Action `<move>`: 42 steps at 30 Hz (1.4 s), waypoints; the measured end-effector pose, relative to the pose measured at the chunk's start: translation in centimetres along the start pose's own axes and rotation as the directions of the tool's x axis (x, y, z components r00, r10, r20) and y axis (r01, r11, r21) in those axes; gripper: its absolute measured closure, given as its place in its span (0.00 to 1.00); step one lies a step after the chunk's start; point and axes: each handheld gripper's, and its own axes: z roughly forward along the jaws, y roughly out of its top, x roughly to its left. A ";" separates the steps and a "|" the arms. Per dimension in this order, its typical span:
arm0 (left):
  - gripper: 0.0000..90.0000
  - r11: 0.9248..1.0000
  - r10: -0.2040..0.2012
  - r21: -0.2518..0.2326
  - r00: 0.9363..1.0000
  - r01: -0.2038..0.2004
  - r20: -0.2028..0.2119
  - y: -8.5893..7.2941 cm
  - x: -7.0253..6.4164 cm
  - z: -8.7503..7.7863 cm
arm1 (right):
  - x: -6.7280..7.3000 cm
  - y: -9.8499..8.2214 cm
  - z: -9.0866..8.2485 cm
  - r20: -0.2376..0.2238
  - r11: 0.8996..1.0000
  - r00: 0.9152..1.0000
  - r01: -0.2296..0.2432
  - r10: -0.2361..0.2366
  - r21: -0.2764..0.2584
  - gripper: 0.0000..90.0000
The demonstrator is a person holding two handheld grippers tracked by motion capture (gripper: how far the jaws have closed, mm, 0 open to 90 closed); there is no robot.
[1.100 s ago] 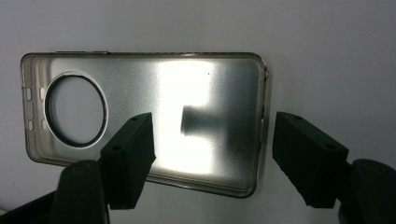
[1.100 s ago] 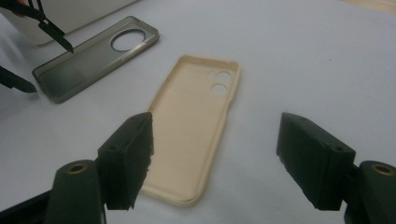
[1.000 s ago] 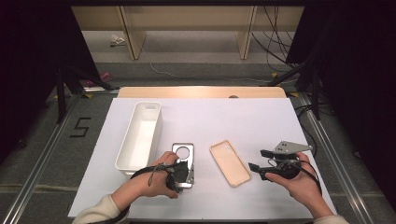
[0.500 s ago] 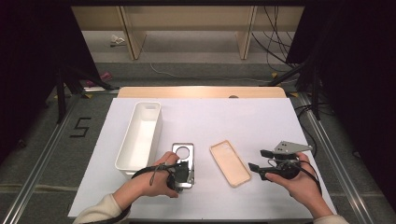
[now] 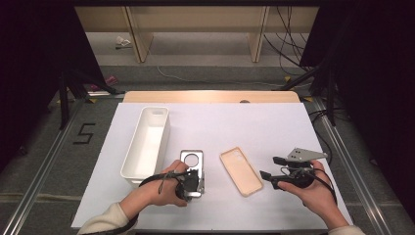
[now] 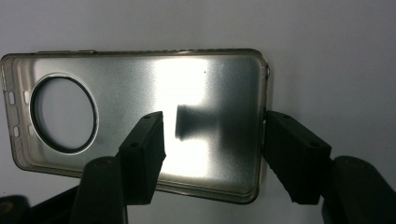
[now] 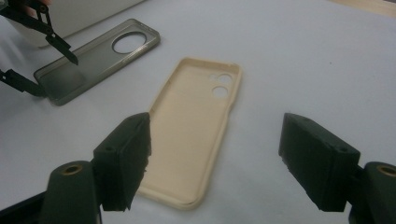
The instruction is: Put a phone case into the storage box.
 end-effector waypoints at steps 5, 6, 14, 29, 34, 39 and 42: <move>0.48 1.000 0.000 0.010 1.000 0.000 0.022 0.1 0.0 0.0 | 0.0 0.0 0.1 -0.003 1.000 1.000 0.002 -0.002 0.006 0.29; 0.49 1.000 0.003 0.012 1.000 -0.003 0.026 0.2 0.0 0.0 | 0.0 0.0 0.1 -0.004 1.000 1.000 0.002 -0.002 0.006 0.29; 0.62 0.999 0.030 0.016 0.998 -0.031 0.062 0.4 -0.1 0.0 | 0.1 -0.1 0.1 -0.007 1.000 1.000 0.005 -0.005 0.010 0.29; 0.82 0.997 0.072 0.027 0.993 -0.075 0.095 0.6 -0.5 -0.1 | 0.1 -0.1 0.3 -0.010 1.000 1.000 0.010 -0.010 0.018 0.30; 0.84 0.997 0.075 0.026 0.992 -0.078 0.099 0.6 -0.7 -0.1 | 0.2 -0.1 0.3 -0.007 1.000 1.000 0.011 -0.011 0.018 0.30; 0.86 0.996 0.084 0.029 0.991 -0.087 0.101 0.6 -0.7 -0.1 | 0.2 -0.1 0.3 -0.009 1.000 1.000 0.014 -0.013 0.020 0.30; 0.86 0.996 0.086 0.028 0.991 -0.089 0.102 0.6 -0.7 -0.1 | 0.2 -0.1 0.3 -0.009 1.000 1.000 0.016 -0.016 0.021 0.30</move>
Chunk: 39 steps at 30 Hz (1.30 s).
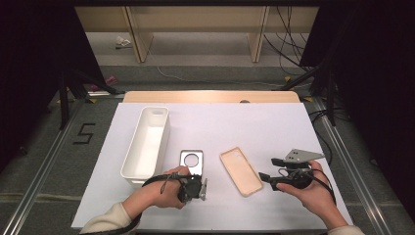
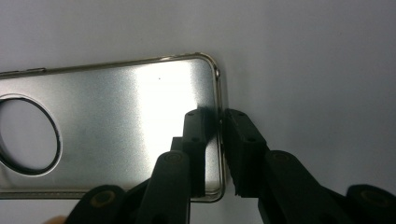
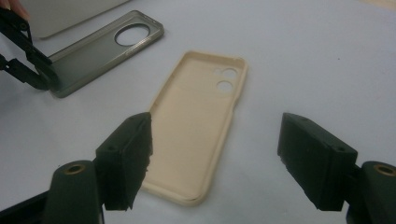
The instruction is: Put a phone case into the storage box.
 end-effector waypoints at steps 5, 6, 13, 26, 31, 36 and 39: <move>0.88 1.000 0.009 0.003 1.000 -0.009 0.000 0.1 -0.1 0.0 | 0.0 0.0 0.0 -0.001 1.000 1.000 0.003 -0.003 0.003 0.31; 0.88 1.000 0.010 0.004 1.000 -0.010 -0.001 0.1 -0.1 0.0 | 0.1 0.0 0.0 -0.001 1.000 1.000 0.004 -0.004 0.003 0.31; 0.92 1.000 0.008 -0.011 1.000 -0.008 0.002 0.1 -0.2 0.0 | 0.1 0.0 0.0 -0.004 1.000 1.000 0.004 -0.004 0.007 0.31; 0.96 1.000 -0.006 -0.017 1.000 0.006 0.008 0.0 -0.2 -0.1 | 0.1 0.0 0.1 -0.007 1.000 1.000 0.008 -0.008 0.008 0.31; 0.98 1.000 0.002 -0.017 1.000 -0.002 0.005 0.0 -0.3 -0.1 | 0.1 0.0 0.1 -0.006 1.000 1.000 0.009 -0.009 0.007 0.31; 0.98 1.000 0.011 -0.011 1.000 -0.011 0.000 0.0 -0.5 -0.2 | 0.2 0.0 0.0 -0.007 1.000 1.000 0.010 -0.010 0.005 0.31; 0.98 1.000 0.011 -0.011 1.000 -0.011 -0.005 -0.1 -0.6 -0.3 | 0.2 0.0 0.0 -0.008 1.000 1.000 0.010 -0.010 0.006 0.31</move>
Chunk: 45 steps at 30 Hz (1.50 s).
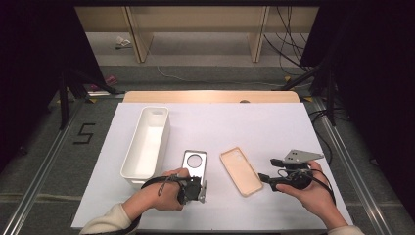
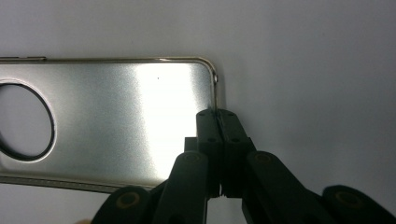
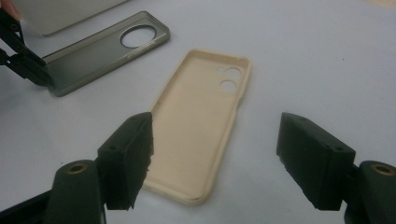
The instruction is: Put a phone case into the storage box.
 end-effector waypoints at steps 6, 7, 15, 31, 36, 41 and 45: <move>0.98 1.000 0.011 -0.007 0.999 -0.011 -0.037 -0.1 0.0 -0.5 | 0.0 0.1 0.0 0.004 1.000 1.000 -0.003 0.003 -0.007 0.31; 0.98 1.000 0.006 -0.008 0.999 -0.007 -0.039 0.0 -0.1 -0.6 | 0.1 0.1 0.0 0.002 1.000 1.000 -0.008 0.008 -0.011 0.31; 0.99 0.999 0.013 -0.033 0.997 -0.015 -0.076 0.3 -0.3 -1.2 | 0.8 1.2 1.0 -0.058 0.996 0.997 -0.053 0.049 -0.069 0.31; 0.99 0.998 0.017 -0.065 0.993 -0.025 -0.117 1.0 -0.7 -2.3 | 3.2 6.4 7.9 -0.138 0.986 0.982 -0.139 0.126 -0.093 0.32; 0.99 0.997 0.036 -0.068 0.991 -0.045 -0.128 1.3 -0.8 -2.7 | 3.3 7.2 10.0 -0.154 0.979 0.971 -0.193 0.181 -0.070 0.33; 0.99 0.996 0.042 -0.074 0.989 -0.053 -0.142 1.5 -0.9 -2.9 | 3.3 7.4 11.8 -0.155 0.973 0.963 -0.228 0.220 -0.036 0.34; 0.99 0.995 0.049 -0.081 0.987 -0.061 -0.151 1.7 -1.0 -3.1 | 3.2 7.4 12.9 -0.162 0.966 0.954 -0.257 0.252 -0.014 0.37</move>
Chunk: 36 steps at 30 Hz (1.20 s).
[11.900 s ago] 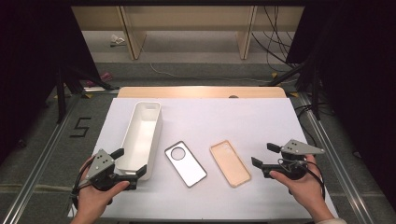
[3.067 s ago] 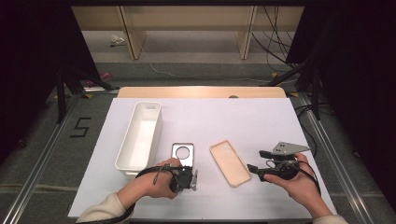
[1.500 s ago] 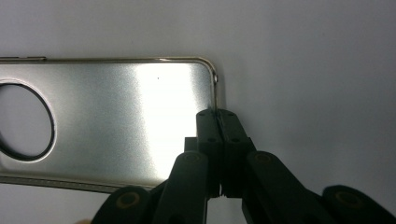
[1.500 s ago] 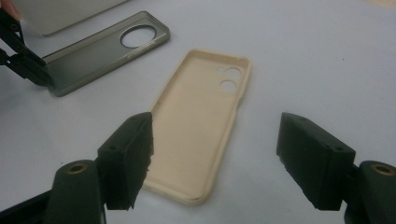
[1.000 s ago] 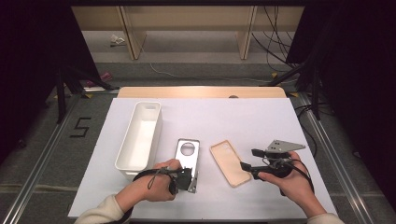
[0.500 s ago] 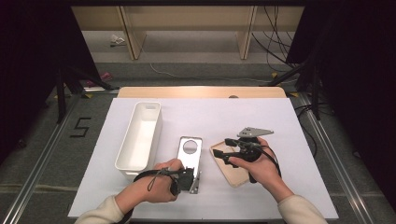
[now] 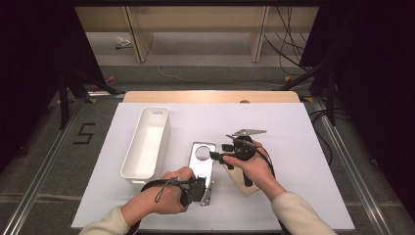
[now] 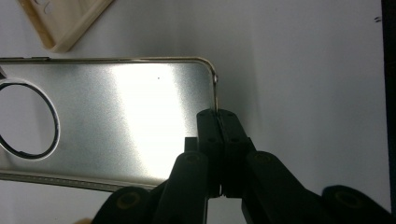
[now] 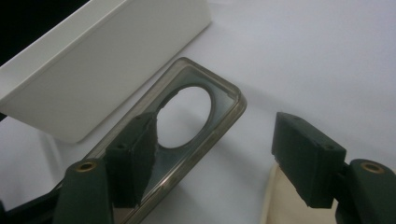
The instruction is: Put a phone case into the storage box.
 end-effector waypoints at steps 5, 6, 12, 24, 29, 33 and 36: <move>0.99 1.000 0.009 -0.005 1.000 -0.009 -0.001 0.2 -0.1 -0.1 | -0.2 0.1 0.8 -0.018 1.000 1.000 -0.019 0.019 0.012 0.45; 0.99 1.000 0.018 -0.007 1.000 -0.018 -0.005 0.2 0.0 -0.2 | -0.3 0.2 1.0 -0.024 1.000 0.999 -0.029 0.029 0.010 0.46; 0.99 1.000 0.017 -0.017 1.000 -0.017 -0.005 0.3 -0.2 -0.2 | -0.1 0.4 1.4 -0.041 0.998 0.998 -0.057 0.057 0.009 0.57; 0.98 0.998 0.048 -0.029 0.999 -0.049 -0.019 0.4 -0.3 0.3 | -0.7 0.9 0.3 -0.080 0.990 0.987 -0.143 0.142 -0.001 0.79; 0.98 0.997 0.058 -0.047 0.998 -0.059 -0.033 0.3 -0.3 0.9 | -0.5 1.3 -0.5 -0.126 0.979 0.972 -0.202 0.199 -0.011 0.85; 0.98 0.997 0.059 -0.043 0.997 -0.061 -0.047 0.3 -0.2 1.1 | -0.5 1.6 -1.2 -0.155 0.968 0.957 -0.251 0.247 -0.010 0.88; 0.98 0.997 0.050 -0.052 0.997 -0.053 -0.053 0.2 -0.1 1.2 | -0.3 1.7 -1.5 -0.173 0.962 0.949 -0.271 0.263 -0.025 0.90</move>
